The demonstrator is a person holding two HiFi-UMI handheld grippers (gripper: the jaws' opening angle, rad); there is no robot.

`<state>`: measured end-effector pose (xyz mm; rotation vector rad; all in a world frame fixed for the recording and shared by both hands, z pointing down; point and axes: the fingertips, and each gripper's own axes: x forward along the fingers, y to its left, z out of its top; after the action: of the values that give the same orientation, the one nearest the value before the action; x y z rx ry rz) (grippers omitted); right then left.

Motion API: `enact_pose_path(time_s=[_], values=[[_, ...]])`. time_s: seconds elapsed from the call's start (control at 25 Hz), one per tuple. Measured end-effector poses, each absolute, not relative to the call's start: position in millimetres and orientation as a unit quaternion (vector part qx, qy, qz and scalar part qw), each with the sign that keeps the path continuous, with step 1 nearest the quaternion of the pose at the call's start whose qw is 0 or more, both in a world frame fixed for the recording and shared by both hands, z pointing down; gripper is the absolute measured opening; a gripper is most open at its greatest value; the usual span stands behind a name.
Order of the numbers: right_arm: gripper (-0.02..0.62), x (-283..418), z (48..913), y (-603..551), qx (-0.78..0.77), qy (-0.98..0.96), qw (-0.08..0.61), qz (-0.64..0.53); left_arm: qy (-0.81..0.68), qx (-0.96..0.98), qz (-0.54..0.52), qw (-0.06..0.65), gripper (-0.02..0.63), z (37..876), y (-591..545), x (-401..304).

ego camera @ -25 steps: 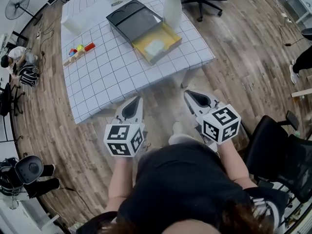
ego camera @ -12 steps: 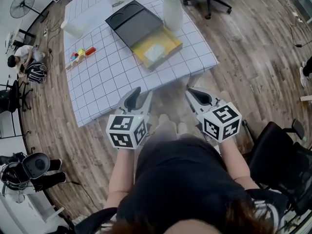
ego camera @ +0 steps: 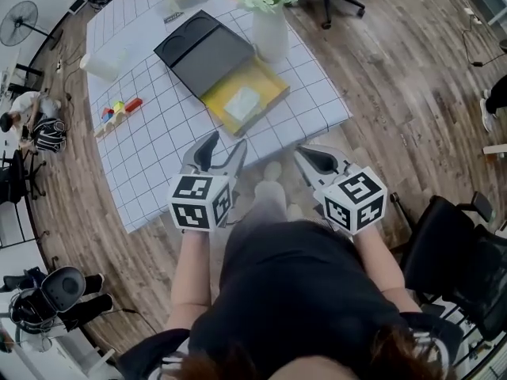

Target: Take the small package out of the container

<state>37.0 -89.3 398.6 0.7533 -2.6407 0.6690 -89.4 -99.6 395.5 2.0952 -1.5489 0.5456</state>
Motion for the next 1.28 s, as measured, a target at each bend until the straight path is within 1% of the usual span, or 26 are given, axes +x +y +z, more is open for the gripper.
enact_pose_path(time_s=[0.24, 0.4, 0.56, 0.8, 1.28], values=[[0.014, 18, 404, -133, 0.274, -0.915, 0.173, 0.239, -0.538, 0.772, 0.243, 0.235, 0.247, 412, -150, -108], [0.014, 4, 408, -157, 0.275, -0.911, 0.184, 0.246, -0.506, 0.781, 0.268, 0.249, 0.242, 426, -177, -109], [0.014, -5, 413, -177, 0.277, -0.907, 0.192, 0.253, -0.474, 0.786, 0.311, 0.246, 0.241, 442, -199, -107], [0.014, -10, 425, -199, 0.283, -0.898, 0.203, 0.269, -0.424, 0.791, 0.354, 0.263, 0.241, 465, -222, -101], [0.014, -11, 443, -214, 0.293, -0.881, 0.221, 0.300, -0.357, 0.768, 0.446, 0.289, 0.242, 508, -231, -92]])
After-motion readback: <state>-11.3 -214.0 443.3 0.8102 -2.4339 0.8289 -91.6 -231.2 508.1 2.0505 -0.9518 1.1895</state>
